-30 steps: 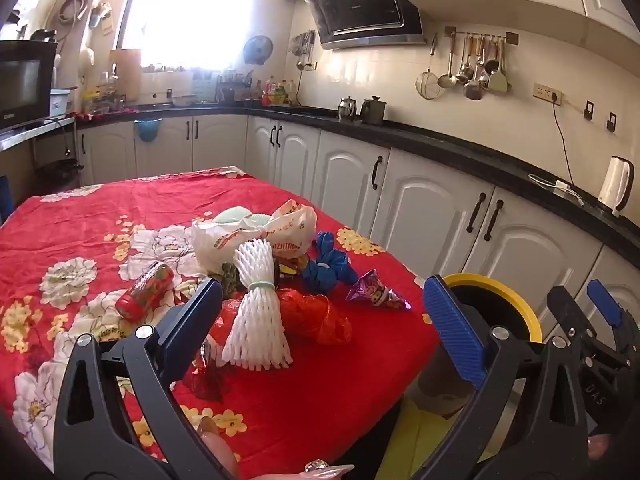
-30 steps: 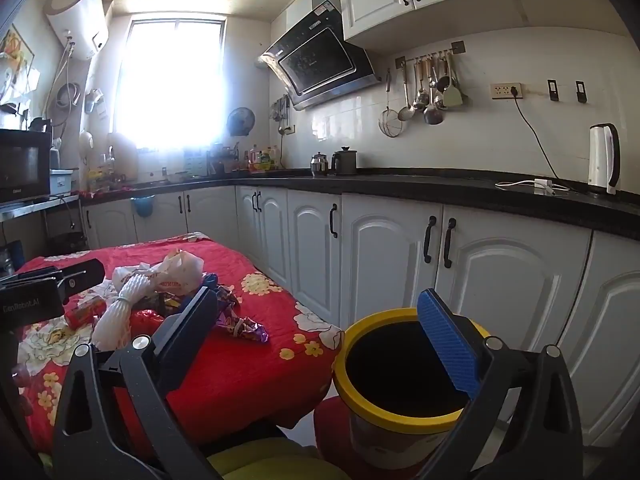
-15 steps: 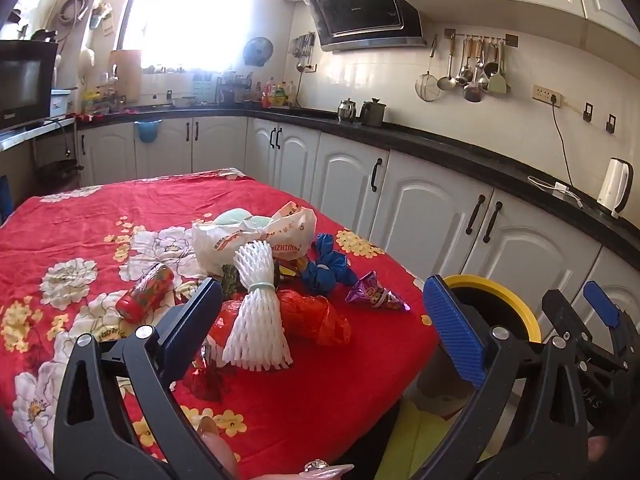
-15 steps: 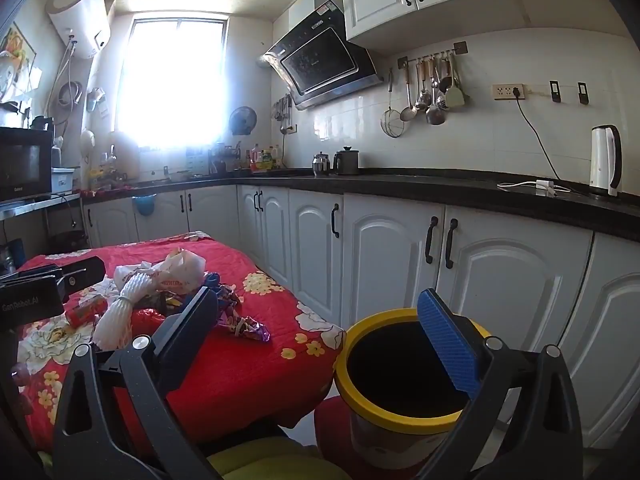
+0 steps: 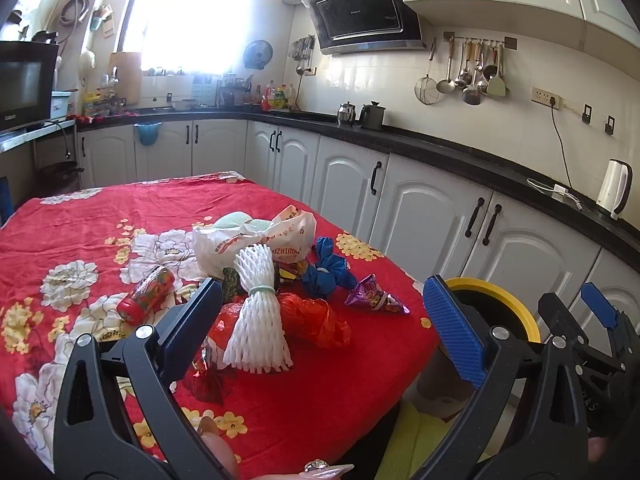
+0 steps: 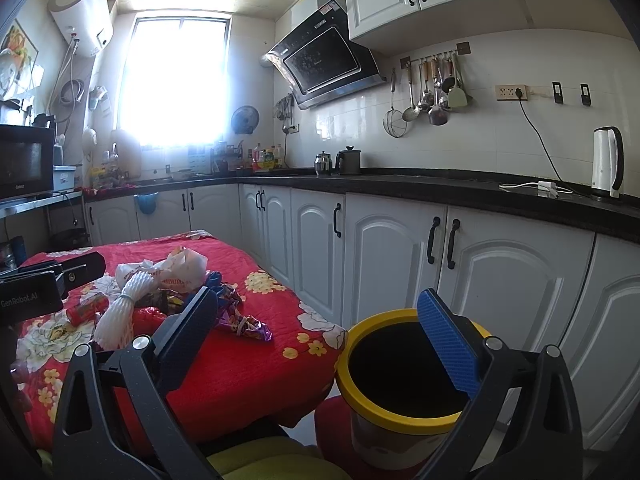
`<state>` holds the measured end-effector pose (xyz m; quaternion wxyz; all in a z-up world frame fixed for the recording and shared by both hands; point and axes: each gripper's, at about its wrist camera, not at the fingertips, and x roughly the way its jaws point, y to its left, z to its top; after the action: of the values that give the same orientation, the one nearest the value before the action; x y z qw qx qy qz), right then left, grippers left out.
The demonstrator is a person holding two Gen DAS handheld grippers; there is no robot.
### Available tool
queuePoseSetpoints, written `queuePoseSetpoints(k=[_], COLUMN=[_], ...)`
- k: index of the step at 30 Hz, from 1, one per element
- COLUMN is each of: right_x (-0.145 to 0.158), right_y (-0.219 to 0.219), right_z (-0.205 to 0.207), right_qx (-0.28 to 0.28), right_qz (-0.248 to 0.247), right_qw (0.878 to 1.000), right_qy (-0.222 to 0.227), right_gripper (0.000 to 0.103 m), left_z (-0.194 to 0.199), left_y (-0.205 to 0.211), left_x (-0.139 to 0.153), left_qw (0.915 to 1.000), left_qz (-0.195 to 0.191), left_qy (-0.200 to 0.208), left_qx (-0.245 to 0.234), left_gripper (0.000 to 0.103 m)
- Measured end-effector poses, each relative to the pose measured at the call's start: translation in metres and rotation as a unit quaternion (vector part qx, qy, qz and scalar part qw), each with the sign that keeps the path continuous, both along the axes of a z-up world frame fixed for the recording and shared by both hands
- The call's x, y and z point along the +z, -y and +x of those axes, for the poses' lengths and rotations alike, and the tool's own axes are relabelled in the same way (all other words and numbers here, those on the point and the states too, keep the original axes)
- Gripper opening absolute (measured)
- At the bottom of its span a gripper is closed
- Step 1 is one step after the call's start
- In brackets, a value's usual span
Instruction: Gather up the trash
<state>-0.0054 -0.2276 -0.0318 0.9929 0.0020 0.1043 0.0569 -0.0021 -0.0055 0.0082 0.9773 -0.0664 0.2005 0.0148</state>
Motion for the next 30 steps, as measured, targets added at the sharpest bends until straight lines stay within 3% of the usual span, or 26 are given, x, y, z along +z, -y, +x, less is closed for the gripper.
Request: queuePoseSetpoints(k=[30], right_x=[-0.0019], right_y=[-0.0002], right_z=[-0.0015], right_qx=[0.002], right_qz=[-0.002], right_qw=[1.0], right_qy=[-0.001], right_gripper=[0.097], left_z=[-0.0019], left_y=[-0.0026], left_x=[0.0004], left_qw=[1.0], left_qz=[-0.001], left_qy=[0.004], left_qx=[0.0], left_gripper=[0.092])
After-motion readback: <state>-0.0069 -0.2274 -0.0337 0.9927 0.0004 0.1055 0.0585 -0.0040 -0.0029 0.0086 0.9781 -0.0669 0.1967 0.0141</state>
